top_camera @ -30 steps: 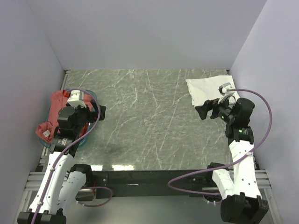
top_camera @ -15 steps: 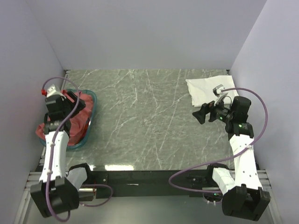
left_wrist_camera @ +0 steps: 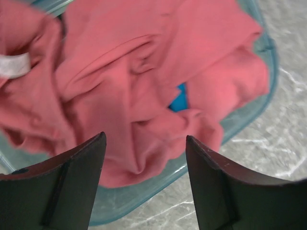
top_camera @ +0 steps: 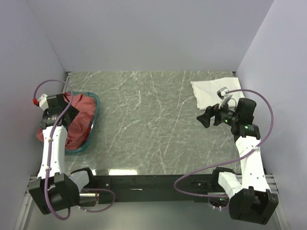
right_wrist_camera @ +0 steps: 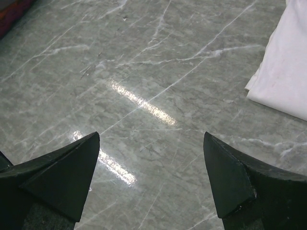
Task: Fold and stack the t-shirts
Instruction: Grab the tshirt from the pile
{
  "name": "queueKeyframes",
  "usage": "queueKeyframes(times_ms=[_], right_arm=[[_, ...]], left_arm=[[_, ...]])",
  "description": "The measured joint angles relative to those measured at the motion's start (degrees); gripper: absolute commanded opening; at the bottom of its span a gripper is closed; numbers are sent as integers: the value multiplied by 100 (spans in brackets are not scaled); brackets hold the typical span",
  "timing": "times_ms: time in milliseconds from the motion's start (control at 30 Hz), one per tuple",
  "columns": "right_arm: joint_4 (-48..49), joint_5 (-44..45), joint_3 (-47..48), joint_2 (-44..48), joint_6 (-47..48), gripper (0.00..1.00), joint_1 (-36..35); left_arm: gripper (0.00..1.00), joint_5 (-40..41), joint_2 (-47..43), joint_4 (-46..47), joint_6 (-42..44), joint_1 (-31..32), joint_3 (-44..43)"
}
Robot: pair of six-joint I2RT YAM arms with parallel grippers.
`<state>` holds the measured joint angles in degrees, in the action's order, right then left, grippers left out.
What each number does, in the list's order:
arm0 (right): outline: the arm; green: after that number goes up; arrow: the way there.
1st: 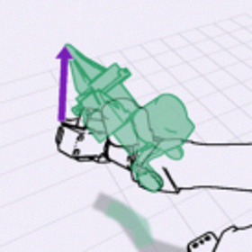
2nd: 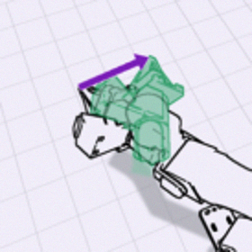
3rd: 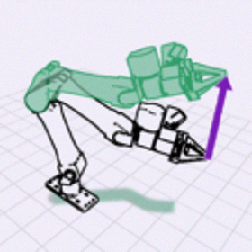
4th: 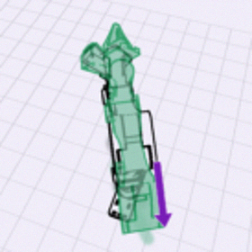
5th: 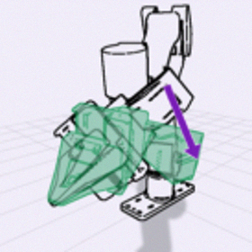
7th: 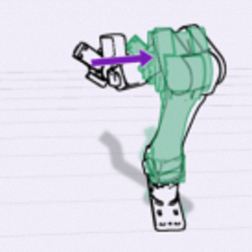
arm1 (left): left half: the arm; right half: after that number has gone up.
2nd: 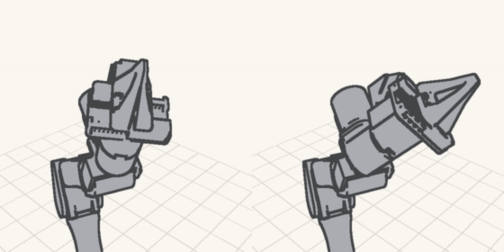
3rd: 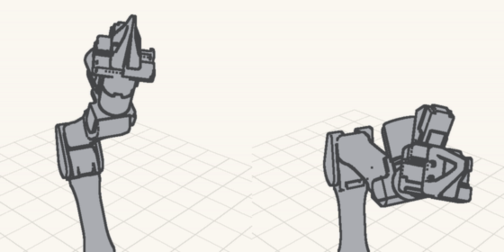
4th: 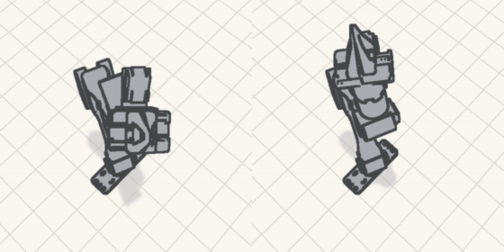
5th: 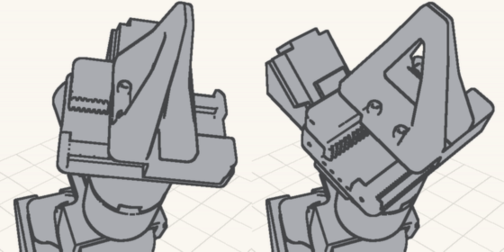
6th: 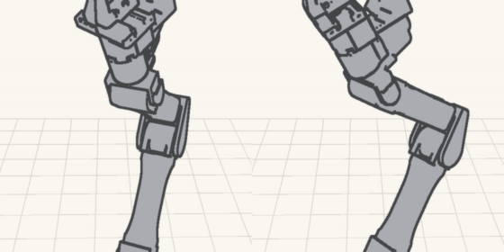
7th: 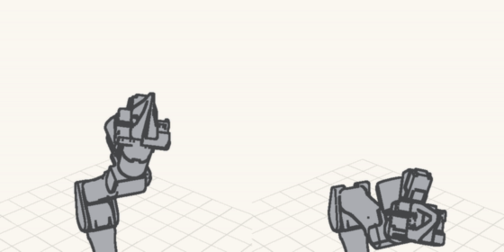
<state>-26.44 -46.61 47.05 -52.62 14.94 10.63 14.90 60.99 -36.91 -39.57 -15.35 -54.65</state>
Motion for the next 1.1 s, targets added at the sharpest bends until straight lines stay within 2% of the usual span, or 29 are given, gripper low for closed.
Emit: queueKeyframes(times_ms=[100,167,267,300,333,367,433,533,633,800,900,1100], right_arm=[[-24,-2,22,-2,0,94,0],[-24,-2,35,-2,0,94,0],[-35,-2,59,-4,0,94,0],[-35,-2,61,-4,0,94,0],[-35,-2,61,-4,0,94,0],[-39,-2,61,-7,-2,94,0],[-48,-7,63,-15,-2,94,0],[-70,-20,63,-42,-4,94,0],[-83,-44,63,-87,-7,94,0],[-116,-46,63,-129,-7,94,-2],[-129,-44,63,-162,-4,93,-2],[-129,2,63,-195,-7,93,-7]], left_arm=[[77,308,-7,-321,-258,0,20],[75,424,-37,-313,-402,0,149],[63,455,94,-308,-564,-7,315],[40,457,205,-291,-605,-11,321],[22,457,328,-260,-678,-11,321],[11,452,455,-212,-726,-17,326],[1,426,549,-101,-713,-22,367],[0,330,302,-39,-590,-22,398],[0,-7,-494,129,-249,-35,396],[0,-1263,-1947,866,195,-44,-15],[0,-2157,-1899,1434,157,-42,-774],[1,-3856,-909,2520,-474,-2,-2452]])
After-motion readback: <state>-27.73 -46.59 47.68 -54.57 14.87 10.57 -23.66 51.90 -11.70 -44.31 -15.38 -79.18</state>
